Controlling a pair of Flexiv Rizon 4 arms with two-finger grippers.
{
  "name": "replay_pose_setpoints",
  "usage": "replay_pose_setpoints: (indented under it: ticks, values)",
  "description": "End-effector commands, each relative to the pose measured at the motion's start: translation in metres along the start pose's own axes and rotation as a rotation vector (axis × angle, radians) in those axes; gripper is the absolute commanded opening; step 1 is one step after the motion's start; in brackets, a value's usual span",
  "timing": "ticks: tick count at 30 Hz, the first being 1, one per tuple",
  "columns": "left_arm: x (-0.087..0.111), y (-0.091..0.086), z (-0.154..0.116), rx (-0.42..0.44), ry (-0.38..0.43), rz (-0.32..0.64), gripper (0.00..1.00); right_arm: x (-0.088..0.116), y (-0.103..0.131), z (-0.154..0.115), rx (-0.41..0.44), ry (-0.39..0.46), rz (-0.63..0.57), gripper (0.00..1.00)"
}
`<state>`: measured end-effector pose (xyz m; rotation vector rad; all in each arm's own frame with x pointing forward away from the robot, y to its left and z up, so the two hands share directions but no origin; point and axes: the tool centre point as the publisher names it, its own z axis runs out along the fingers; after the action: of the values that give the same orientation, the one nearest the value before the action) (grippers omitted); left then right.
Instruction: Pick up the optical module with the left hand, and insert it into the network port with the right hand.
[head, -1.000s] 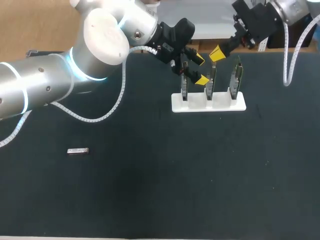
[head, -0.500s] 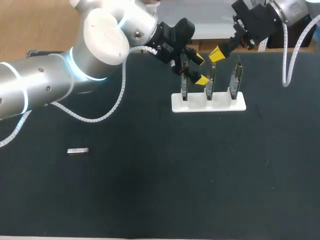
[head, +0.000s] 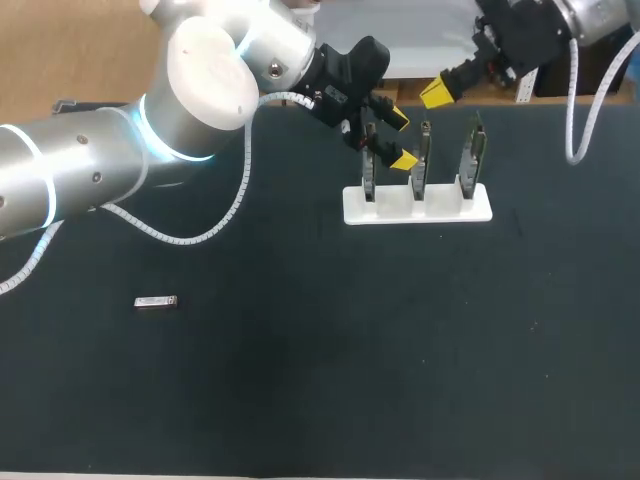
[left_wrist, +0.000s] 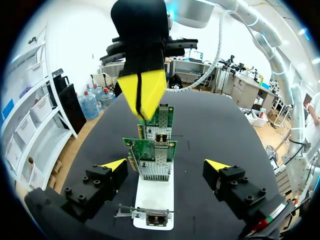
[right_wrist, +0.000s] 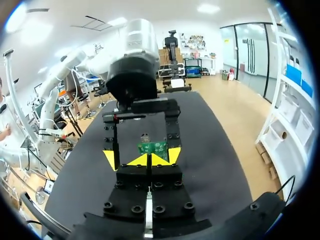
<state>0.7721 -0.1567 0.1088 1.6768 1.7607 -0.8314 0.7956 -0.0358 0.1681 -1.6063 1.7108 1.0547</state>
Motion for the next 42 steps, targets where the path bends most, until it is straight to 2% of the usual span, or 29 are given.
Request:
replay_pose_setpoints:
  ticks: [1, 6, 12, 17, 20, 22, 42]
  values:
    - [-0.001, 0.002, 0.0, 0.003, 0.006, -0.002, 1.0, 0.002, 0.014, -0.019, 0.04, -0.024, -0.005, 0.0]
    - [-0.001, 0.002, 0.0, 0.003, 0.006, -0.002, 1.0, 0.009, 0.021, -0.039, 0.051, -0.082, -0.025, 0.0]
    - [-0.001, 0.002, 0.0, 0.003, 0.006, -0.002, 1.0, 0.022, 0.025, -0.052, 0.075, -0.098, -0.027, 0.0]
    - [-0.001, 0.002, 0.0, 0.003, 0.006, -0.002, 1.0, 0.032, 0.027, -0.06, 0.05, -0.123, -0.042, 0.0]
    - [-0.001, 0.002, 0.0, 0.003, 0.006, -0.002, 1.0, 0.041, 0.027, -0.065, 0.033, -0.115, -0.036, 0.0]
    - [-0.001, 0.002, 0.0, 0.003, 0.006, -0.002, 1.0, 0.043, 0.028, -0.067, 0.027, -0.08, -0.049, 0.0]
    - [-0.001, 0.002, 0.0, 0.003, 0.006, -0.002, 1.0, 0.069, 0.015, -0.074, -0.012, -0.07, -0.022, 0.0]
